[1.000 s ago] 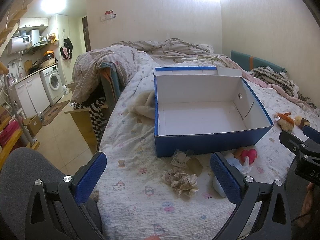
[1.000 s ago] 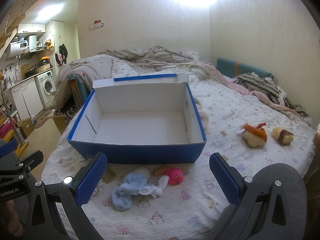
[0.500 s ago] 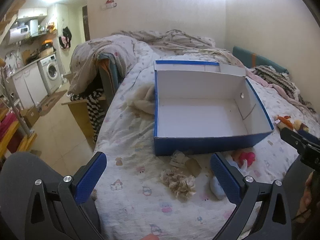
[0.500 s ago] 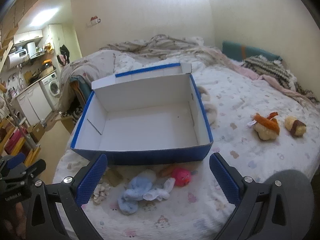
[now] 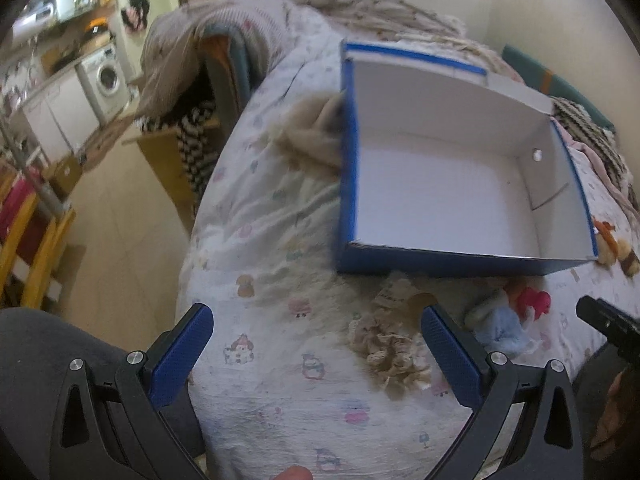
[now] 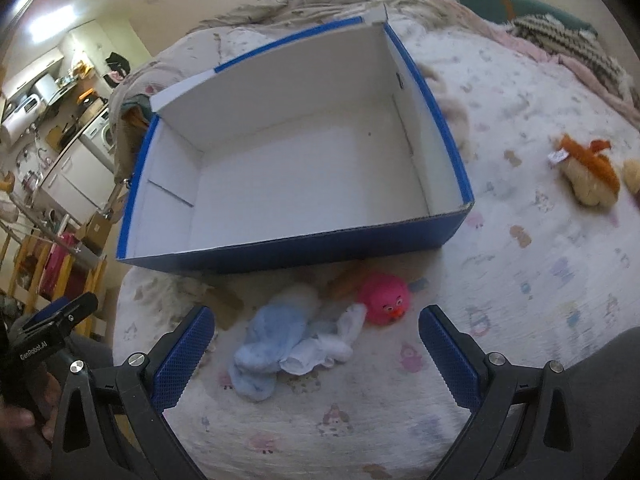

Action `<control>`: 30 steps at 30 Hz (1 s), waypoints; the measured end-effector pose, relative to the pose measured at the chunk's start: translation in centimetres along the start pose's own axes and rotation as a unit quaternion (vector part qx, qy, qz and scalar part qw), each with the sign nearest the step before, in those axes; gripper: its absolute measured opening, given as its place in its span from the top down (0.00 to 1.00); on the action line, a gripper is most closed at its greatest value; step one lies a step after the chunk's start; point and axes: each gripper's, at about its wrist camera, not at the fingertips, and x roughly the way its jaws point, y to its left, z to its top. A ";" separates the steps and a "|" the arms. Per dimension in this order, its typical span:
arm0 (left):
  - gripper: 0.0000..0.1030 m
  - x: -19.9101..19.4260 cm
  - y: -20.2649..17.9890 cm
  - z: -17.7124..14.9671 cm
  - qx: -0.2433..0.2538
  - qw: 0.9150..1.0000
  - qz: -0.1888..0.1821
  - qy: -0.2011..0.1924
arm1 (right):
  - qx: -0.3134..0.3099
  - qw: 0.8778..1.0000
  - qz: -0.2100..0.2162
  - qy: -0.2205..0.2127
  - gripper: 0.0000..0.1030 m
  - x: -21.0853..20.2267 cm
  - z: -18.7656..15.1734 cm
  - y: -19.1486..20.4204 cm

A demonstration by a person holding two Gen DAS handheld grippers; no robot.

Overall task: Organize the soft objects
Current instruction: 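Lower the left gripper onto the cream lace scrunchie and close it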

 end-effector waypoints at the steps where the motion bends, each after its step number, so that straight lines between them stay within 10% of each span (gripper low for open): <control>1: 0.00 0.6 0.3 0.2 -0.005 1.000 0.001 0.013 | 0.004 1.000 -0.001 0.004 0.00 0.2 0.0 -0.1; 10: 0.04 6.1 -0.8 -1.5 -0.005 0.989 -0.050 0.137 | 0.004 1.000 -0.026 0.001 0.00 0.5 -0.4 0.0; 17: 0.13 6.7 -4.7 -2.8 0.031 0.980 -0.112 0.160 | 0.002 1.000 -0.030 0.009 0.00 1.2 -0.3 0.1; 27: 0.83 9.4 -5.8 -2.5 0.026 0.971 -0.131 0.197 | -0.005 0.999 -0.028 0.014 0.00 1.7 -0.5 0.2; 30: 0.89 9.0 -4.4 -2.8 0.009 0.967 -0.149 0.206 | 0.001 1.000 -0.025 0.015 0.00 1.8 -0.4 0.1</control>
